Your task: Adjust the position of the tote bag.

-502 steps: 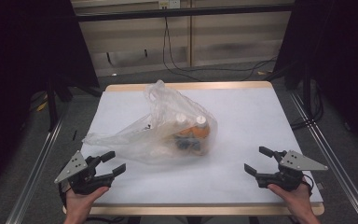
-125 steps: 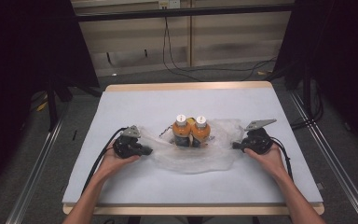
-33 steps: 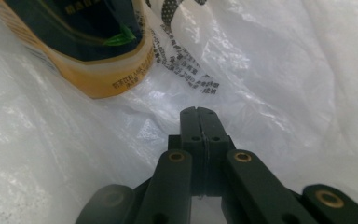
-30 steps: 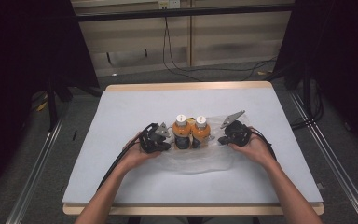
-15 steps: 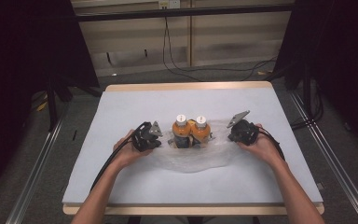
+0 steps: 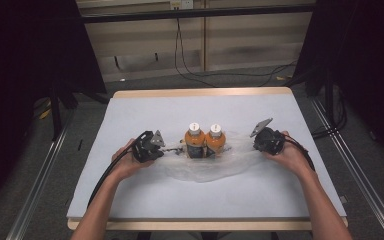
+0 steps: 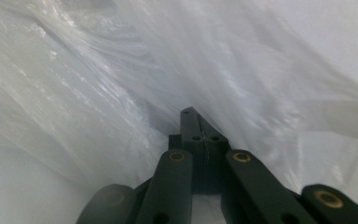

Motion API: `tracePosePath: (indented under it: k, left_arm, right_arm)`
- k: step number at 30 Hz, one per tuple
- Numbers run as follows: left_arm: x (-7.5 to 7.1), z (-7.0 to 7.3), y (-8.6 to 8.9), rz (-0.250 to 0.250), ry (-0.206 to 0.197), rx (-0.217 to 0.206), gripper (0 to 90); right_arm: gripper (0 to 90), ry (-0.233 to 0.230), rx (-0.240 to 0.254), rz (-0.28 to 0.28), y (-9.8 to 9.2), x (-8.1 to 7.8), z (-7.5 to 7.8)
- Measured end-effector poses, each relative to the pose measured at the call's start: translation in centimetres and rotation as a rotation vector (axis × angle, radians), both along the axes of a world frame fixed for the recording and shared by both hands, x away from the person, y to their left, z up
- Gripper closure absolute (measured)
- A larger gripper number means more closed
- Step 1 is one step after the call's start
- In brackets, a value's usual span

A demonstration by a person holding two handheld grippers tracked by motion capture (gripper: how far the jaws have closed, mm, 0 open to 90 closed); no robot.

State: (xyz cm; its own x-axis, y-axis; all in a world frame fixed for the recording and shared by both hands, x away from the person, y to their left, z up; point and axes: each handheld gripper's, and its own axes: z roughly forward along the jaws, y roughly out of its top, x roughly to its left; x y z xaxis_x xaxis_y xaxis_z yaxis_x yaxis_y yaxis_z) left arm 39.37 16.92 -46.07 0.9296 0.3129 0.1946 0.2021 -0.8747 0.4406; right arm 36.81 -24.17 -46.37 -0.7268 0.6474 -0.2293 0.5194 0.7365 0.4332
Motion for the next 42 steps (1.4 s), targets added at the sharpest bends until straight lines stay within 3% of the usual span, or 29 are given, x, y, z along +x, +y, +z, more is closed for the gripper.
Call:
tracePosePath:
  k: [5,9,12,15,20,28,31,34,35,42]
  left_arm:
    - [-0.3,0.0,0.3,0.009,-0.014,0.020,90.0]
    - [-0.1,0.1,1.0,0.014,0.010,-0.002,90.0]
    - [-0.2,0.1,1.9,0.036,0.007,0.020,90.0]
    - [-0.2,0.0,2.7,0.056,0.016,-0.013,90.0]
    - [-0.3,0.0,2.8,0.058,0.010,-0.011,90.0]
    - [-0.7,0.1,2.2,0.046,-0.025,0.056,90.0]
    - [-0.6,0.1,2.6,0.049,-0.011,0.038,90.0]
    - [-0.3,0.0,3.5,0.075,0.025,-0.030,90.0]
    - [-0.2,-0.1,3.9,0.091,0.054,-0.068,90.0]
    - [0.1,-0.1,4.8,0.094,0.084,-0.102,90.0]
  right_arm:
    - [90.0,0.010,0.002,0.010,-0.5,-0.2,0.1]
    - [90.0,0.007,0.007,0.017,-0.6,-0.3,0.0]
    - [90.0,0.009,0.002,0.015,-0.5,-0.5,0.1]
    - [90.0,0.011,0.008,0.027,-0.7,-0.4,0.1]
    - [90.0,0.027,0.015,0.022,-0.9,-0.7,0.1]
    - [90.0,0.013,0.022,0.011,-1.4,-1.1,0.1]
    - [90.0,0.012,0.037,0.003,-1.6,-1.3,0.0]
    - [90.0,0.015,0.047,-0.001,-1.7,-1.4,0.0]
    - [90.0,0.013,0.046,-0.004,-1.7,-1.5,0.0]
    - [90.0,0.008,0.038,0.012,-1.6,-1.6,0.0]
